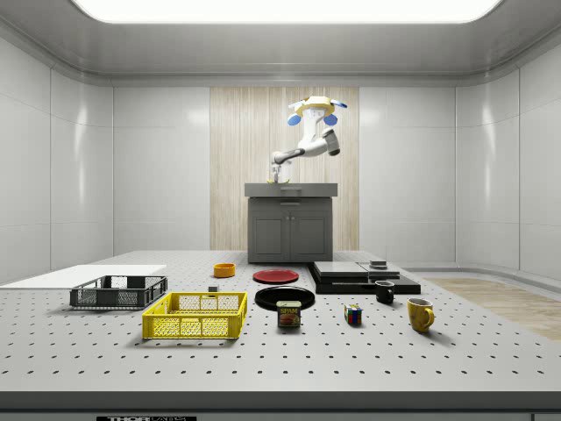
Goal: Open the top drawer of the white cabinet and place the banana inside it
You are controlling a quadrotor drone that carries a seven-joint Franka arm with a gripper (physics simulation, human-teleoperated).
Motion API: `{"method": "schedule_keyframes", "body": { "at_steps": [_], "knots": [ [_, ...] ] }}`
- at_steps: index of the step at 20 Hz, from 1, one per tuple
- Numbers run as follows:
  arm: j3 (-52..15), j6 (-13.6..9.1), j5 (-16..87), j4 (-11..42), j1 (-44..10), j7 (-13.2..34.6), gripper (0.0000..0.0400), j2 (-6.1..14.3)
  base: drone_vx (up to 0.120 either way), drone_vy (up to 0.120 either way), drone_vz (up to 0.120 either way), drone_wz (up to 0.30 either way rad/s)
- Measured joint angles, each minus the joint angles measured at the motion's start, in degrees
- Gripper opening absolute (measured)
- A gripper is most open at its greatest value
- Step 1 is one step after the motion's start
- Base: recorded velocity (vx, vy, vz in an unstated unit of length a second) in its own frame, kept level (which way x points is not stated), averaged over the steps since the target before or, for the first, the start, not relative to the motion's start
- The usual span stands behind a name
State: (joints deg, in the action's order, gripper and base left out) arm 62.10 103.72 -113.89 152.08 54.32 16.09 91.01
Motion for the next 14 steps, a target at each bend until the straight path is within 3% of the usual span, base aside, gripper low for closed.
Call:
{"method": "schedule_keyframes", "body": {
  "at_steps": [2,5,9,14],
  "knots": [
    [-0.13,0.39,0.52,-0.53,-0.4,2.29,0.0284,-0.11,0.0,0.0,0.0,0.0],
    [-0.35,0.2,-0.22,-0.44,-0.18,1.26,0.0345,-0.24,0.0,0.0,0.0,0.0],
    [1.14,-0.83,0.64,0.59,-0.72,0.63,0.038,-0.09,0.0,0.0,0.0,0.0],
    [4.48,-2.63,3.34,2.37,-1.95,0.49,0.0394,0.25,0.0,0.0,0.0,0.0]
  ]
}}
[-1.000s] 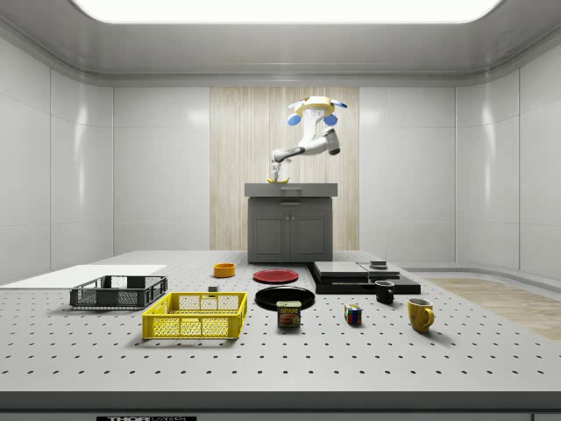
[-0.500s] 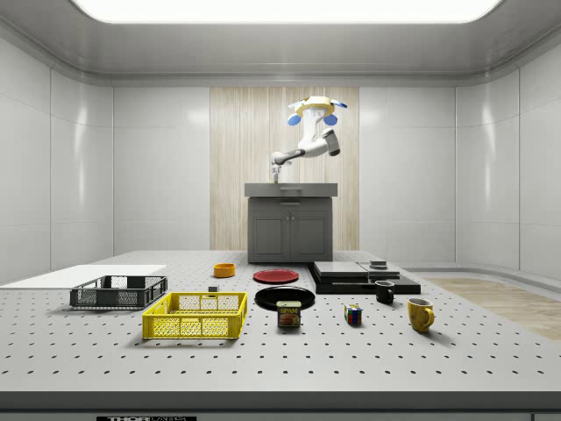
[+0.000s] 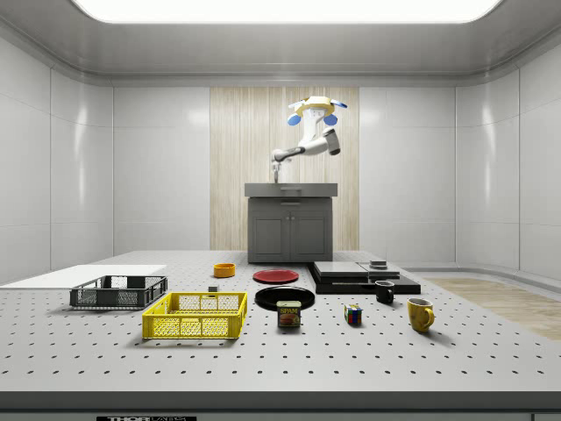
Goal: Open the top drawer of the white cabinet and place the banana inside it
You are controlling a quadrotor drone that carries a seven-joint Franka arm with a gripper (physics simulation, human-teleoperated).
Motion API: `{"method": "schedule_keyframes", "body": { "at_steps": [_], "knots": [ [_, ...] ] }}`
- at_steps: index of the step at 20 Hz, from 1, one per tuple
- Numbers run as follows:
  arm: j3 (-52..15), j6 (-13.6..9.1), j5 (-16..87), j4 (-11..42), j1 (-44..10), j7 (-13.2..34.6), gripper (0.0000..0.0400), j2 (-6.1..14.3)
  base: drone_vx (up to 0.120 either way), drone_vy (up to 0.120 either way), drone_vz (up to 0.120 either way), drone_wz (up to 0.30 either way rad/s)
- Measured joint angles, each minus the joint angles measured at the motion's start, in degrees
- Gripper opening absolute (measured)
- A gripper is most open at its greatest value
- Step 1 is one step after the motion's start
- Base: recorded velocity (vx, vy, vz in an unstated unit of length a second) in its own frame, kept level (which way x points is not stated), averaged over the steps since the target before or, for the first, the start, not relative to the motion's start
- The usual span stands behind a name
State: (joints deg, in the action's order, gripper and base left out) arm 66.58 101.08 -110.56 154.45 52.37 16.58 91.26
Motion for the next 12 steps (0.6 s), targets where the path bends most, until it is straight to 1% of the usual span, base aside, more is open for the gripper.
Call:
{"method": "schedule_keyframes", "body": {
  "at_steps": [5,12],
  "knots": [
    [2.96,-1.43,2.55,1.29,-0.95,0.04,0.0398,0.22,0.0,0.0,0.0,0.0],
    [4.44,-2.1,3.83,1.85,-1.36,0.05,0.04,0.31,0.0,0.0,0.0,0.0]
  ]
}}
